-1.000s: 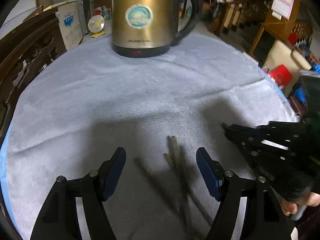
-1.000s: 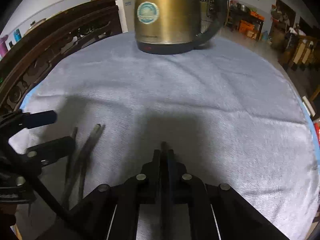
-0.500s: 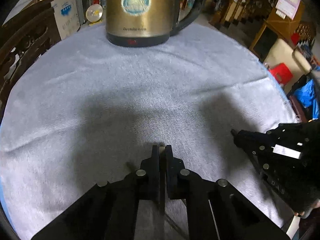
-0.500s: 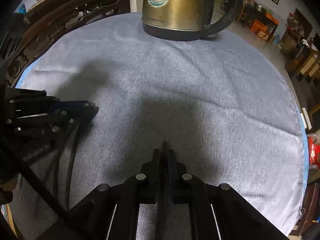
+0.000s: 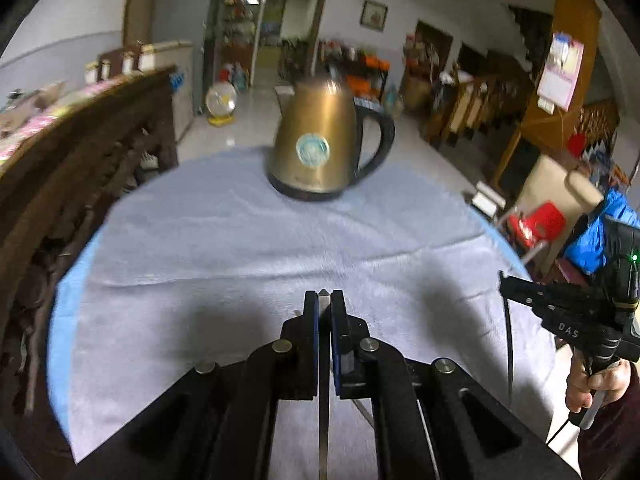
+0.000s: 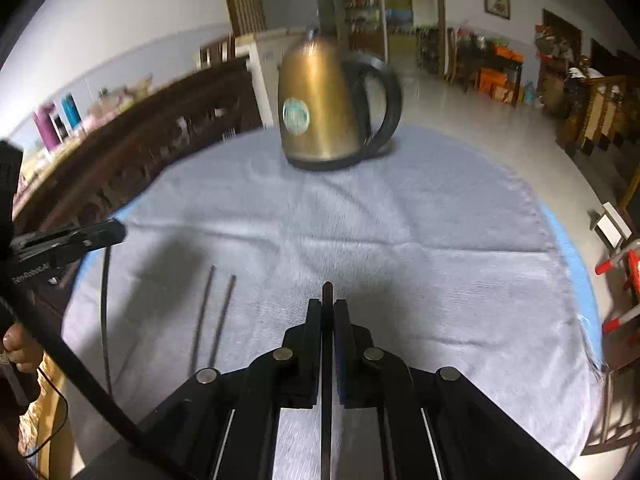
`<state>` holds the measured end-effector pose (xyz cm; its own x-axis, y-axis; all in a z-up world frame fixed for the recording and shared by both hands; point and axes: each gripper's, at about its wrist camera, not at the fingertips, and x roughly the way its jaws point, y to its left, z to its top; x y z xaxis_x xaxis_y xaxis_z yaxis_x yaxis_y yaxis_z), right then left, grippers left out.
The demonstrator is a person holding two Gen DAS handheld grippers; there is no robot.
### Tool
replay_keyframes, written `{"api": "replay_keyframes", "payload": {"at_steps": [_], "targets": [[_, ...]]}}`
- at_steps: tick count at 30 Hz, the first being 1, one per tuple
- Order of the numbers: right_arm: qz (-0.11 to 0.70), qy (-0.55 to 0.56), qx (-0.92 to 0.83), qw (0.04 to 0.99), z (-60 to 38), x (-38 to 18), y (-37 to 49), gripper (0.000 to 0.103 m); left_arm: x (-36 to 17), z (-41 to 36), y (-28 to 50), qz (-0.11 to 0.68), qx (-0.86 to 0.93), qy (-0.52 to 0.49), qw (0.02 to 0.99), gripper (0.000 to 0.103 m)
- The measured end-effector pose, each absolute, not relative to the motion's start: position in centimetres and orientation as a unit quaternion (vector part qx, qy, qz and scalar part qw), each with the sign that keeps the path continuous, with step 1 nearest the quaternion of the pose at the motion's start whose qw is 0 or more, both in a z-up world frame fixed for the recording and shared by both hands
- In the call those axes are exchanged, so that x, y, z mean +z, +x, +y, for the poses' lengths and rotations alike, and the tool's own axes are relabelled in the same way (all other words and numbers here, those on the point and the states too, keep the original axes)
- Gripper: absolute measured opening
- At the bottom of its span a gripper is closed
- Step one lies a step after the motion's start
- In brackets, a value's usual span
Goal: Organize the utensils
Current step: 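Lift the held chopsticks with both tools and carry them over the metal cup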
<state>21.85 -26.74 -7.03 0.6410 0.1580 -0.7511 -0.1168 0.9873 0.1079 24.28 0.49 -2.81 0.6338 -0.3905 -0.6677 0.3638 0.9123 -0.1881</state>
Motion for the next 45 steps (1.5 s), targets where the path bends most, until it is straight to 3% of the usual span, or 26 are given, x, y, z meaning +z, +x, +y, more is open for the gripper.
{"api": "replay_keyframes", "payload": {"at_steps": [19,45], "targets": [[0.258,0.079,0.033,0.962,-28.4,2.0,4.4,0.006,2.0,4.3,8.4,0.249,-0.169,-0.072,0.951,0.005],[0.140,0.079,0.046,0.986,-24.2,8.9,-6.6,0.006,6.3,4.4,0.0,0.191,-0.207,-0.101,0.954,0.005]]}}
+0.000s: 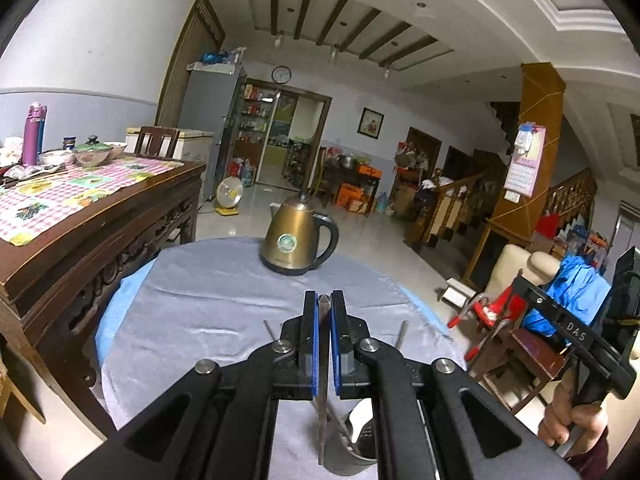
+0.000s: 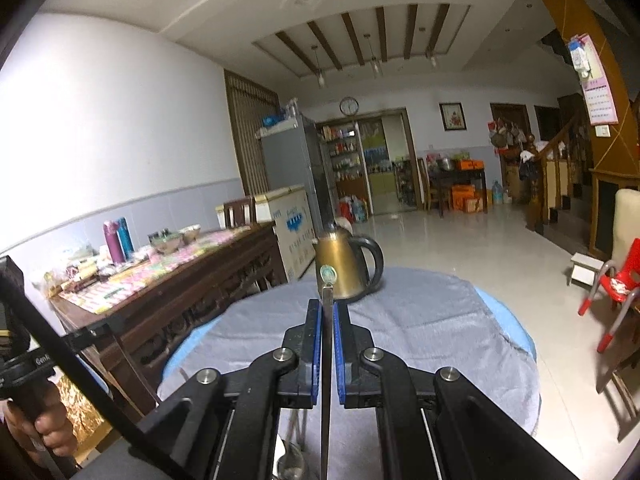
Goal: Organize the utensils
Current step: 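Lift the held chopsticks with both tools and carry them over the metal cup, then lower the chopsticks into the metal cup and open both tools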
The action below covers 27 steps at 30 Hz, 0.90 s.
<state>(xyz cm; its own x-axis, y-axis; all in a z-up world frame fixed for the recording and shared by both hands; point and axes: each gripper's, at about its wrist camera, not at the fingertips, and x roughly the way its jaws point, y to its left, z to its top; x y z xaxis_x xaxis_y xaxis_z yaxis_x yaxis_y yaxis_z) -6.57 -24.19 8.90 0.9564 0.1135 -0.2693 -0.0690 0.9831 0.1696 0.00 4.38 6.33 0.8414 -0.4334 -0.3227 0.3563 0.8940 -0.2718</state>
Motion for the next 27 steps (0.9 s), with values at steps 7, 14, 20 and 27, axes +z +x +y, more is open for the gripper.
{"api": "replay_keyframes", "payload": {"at_steps": [7,14,20,27], "targets": [[0.101,0.083,0.052,0.990,-23.3,10.8,-8.1,0.006,8.4,4.2,-1.9,0.156,-0.224,-0.107,0.956,0.005],[0.091,0.119,0.060,0.987,-23.0,10.1,-8.2,0.006,8.5,2.0,-1.4,0.157,-0.235,-0.111,0.953,0.005],[0.105,0.124,0.064,0.985,-22.5,8.4,-7.4,0.006,8.1,0.5,-1.4,0.152,-0.250,-0.116,0.949,0.005],[0.128,0.126,0.065,0.982,-22.8,6.8,-6.8,0.006,6.5,-0.4,-0.8,0.168,-0.233,-0.100,0.953,0.005]]}}
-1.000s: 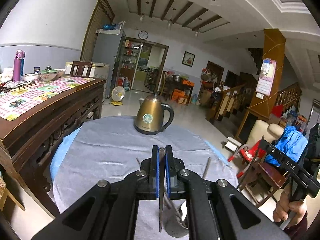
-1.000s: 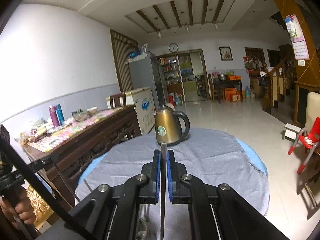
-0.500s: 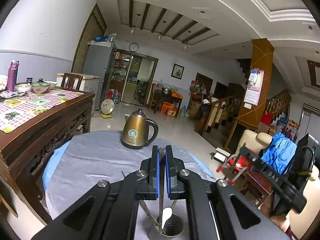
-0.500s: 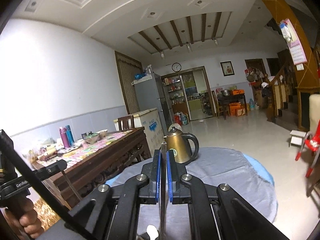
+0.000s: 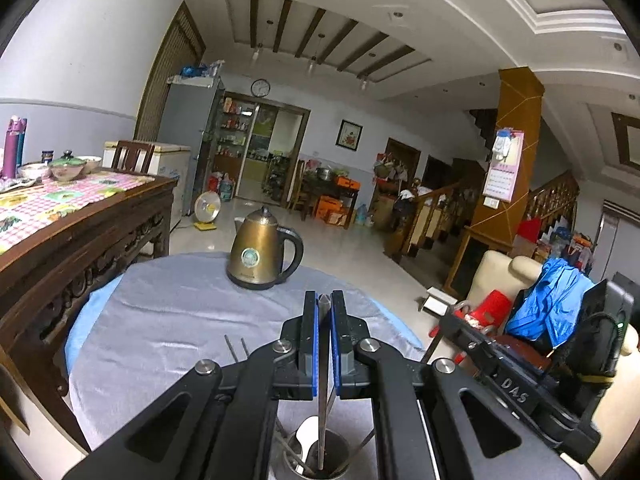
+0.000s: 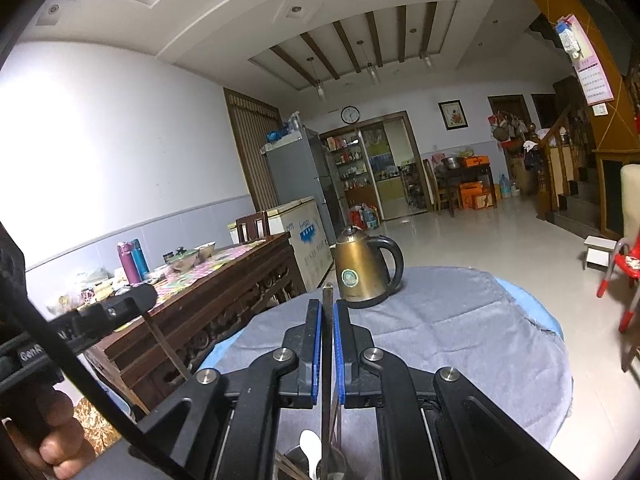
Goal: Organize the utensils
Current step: 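Lower the chopsticks into the metal cup and open both tools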
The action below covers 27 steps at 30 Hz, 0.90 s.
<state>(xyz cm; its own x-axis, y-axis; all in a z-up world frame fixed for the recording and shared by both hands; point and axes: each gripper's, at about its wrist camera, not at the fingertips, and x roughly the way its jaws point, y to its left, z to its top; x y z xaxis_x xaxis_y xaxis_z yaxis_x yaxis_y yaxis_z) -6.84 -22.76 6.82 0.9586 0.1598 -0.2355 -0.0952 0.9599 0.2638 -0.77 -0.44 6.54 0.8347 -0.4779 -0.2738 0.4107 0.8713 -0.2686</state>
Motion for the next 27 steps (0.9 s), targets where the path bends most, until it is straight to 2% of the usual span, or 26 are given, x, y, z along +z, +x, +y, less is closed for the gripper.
{"api": "replay_keyframes", "payload": {"at_steps": [10,27], "targets": [[0.151,0.122,0.070,0.978,-22.6,5.8,-6.5,0.006,5.3,-1.9,-0.3,0.206,-0.217,-0.073,0.951,0.005],[0.168,0.124,0.076,0.975,-22.0,5.7,-7.3,0.007,5.5,-2.9,-1.6,0.225,-0.185,-0.034,0.956,0.005]]}}
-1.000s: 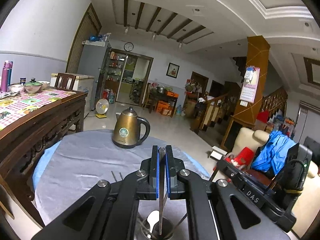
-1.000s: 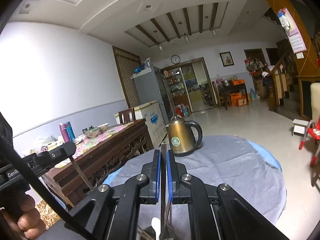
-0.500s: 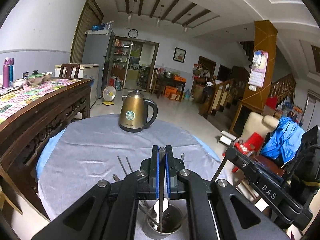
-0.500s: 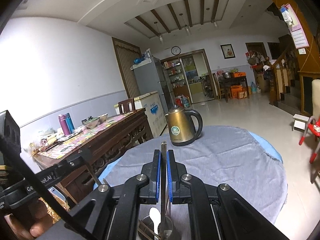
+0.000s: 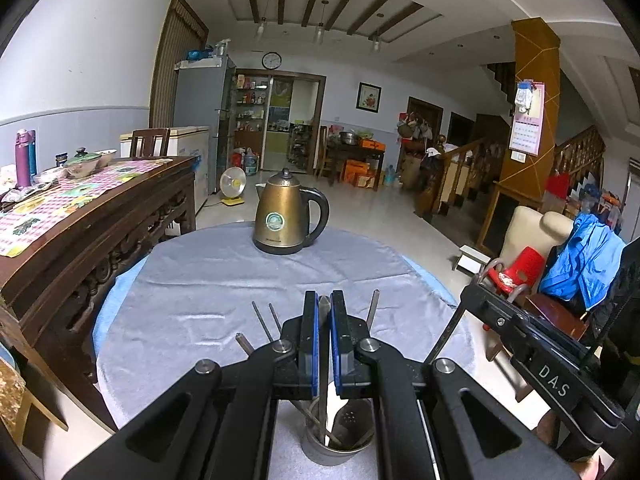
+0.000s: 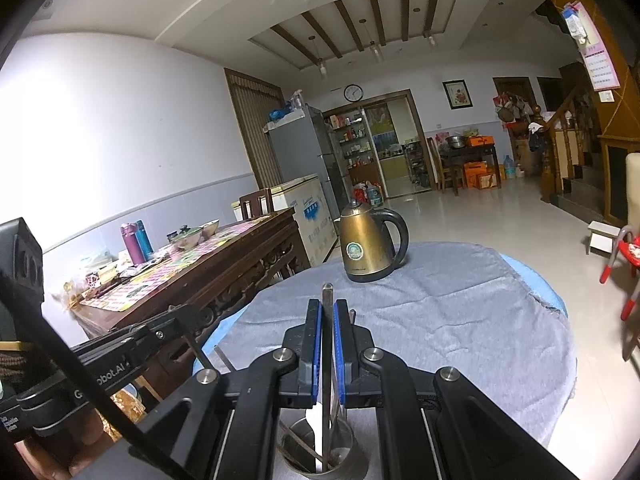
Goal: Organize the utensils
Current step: 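Lower the chopsticks into the metal cup and open both tools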
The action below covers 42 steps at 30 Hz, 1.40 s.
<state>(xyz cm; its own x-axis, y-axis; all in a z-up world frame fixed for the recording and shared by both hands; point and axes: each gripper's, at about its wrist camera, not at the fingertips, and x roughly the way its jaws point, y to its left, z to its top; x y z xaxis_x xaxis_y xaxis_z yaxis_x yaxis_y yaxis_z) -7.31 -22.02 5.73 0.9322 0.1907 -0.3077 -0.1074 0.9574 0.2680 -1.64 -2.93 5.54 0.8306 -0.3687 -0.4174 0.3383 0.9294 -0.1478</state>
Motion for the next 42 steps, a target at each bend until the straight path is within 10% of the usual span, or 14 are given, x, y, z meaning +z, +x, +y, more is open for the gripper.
{"api": "replay_keyframes", "payload": {"at_steps": [42], "targets": [[0.185,0.128,0.091,0.970,-21.39,5.07,-6.57,0.007,4.61,-2.66,-1.44,0.249,-0.165,-0.036,0.954,0.006]]}}
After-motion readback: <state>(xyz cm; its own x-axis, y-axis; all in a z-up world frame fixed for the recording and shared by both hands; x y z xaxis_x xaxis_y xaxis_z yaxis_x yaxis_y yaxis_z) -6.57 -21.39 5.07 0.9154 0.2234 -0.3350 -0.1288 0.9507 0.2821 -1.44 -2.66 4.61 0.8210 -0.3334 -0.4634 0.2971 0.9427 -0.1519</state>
